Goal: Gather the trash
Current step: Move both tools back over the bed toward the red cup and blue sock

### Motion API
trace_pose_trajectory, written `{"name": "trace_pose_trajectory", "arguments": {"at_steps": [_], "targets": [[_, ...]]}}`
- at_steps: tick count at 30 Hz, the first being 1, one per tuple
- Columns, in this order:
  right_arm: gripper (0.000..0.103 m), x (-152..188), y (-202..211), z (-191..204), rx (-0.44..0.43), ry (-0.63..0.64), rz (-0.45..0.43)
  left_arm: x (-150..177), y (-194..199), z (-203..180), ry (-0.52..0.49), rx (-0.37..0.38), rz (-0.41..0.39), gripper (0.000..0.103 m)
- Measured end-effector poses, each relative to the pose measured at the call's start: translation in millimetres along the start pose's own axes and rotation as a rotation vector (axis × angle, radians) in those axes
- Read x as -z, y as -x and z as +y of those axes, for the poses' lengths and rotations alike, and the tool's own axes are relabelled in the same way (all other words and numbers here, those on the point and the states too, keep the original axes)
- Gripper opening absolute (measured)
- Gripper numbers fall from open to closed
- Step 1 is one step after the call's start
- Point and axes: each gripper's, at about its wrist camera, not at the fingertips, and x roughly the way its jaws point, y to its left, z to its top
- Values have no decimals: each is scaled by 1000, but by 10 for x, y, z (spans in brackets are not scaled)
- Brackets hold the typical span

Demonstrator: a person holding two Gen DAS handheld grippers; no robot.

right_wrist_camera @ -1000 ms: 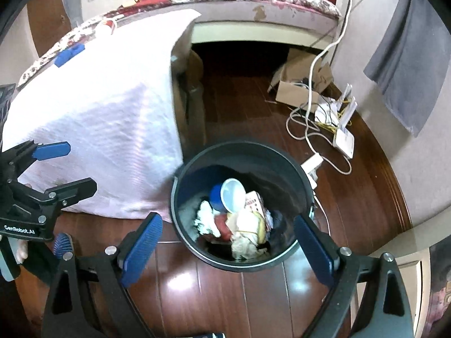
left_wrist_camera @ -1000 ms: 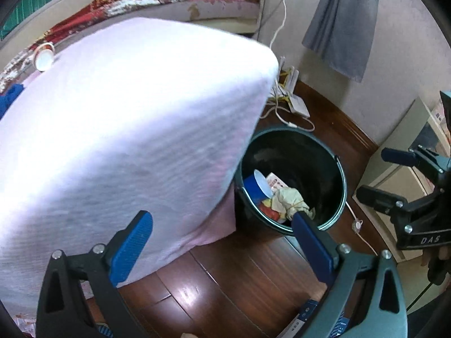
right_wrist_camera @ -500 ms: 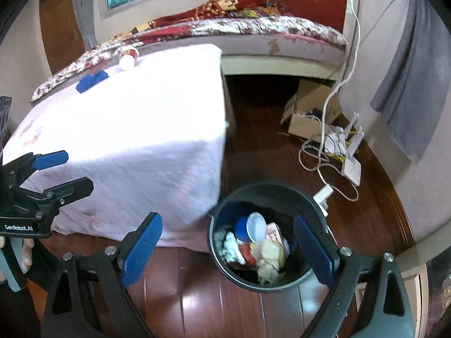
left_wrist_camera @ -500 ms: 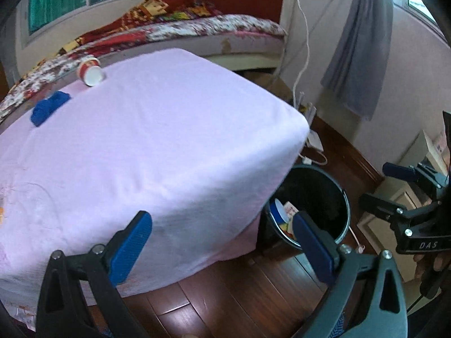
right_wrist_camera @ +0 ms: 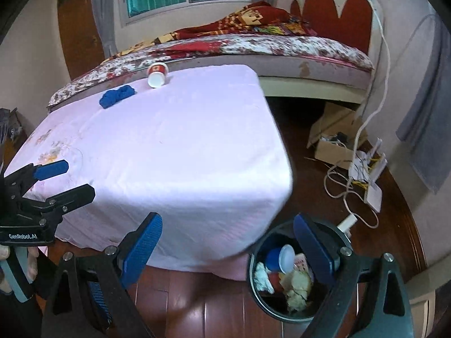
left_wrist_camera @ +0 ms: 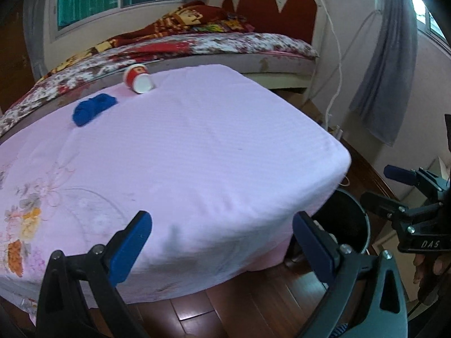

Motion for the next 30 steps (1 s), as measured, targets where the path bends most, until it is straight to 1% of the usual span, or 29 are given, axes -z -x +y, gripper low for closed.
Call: {"name": "trace_pose_trajectory", "arguments": {"at_steps": [5, 9, 10, 14, 18, 21, 26, 29, 30], "targets": [[96, -175, -103, 221, -34, 23, -19, -24, 27, 263, 36, -35, -13, 100], [96, -289, -160, 420, -37, 59, -45, -51, 10, 477, 64, -69, -15, 100], [96, -325, -189, 470, -54, 59, -49, -60, -1, 546, 73, -78, -15, 100], [96, -431, -313, 592, -97, 43, -48, -104, -34, 783, 93, -103, -13, 100], [96, -525, -440, 707, -95, 47, -44, -173, -84, 1036, 114, -127, -16, 100], [96, -628, -559, 799, -118, 51, -38, -242, -144, 1234, 138, -145, -17, 100], [95, -847, -829, 1016, -140, 84, -31, -383, -236, 1472, 143, -161, -26, 96], [90, -1030, -1016, 1165, -155, 103, -35, -520, -305, 1645, 148, -175, -47, 94], [85, -1084, -1066, 1208, -159, 109, -32, -564, -344, 1702, 146, -180, -49, 92]]}}
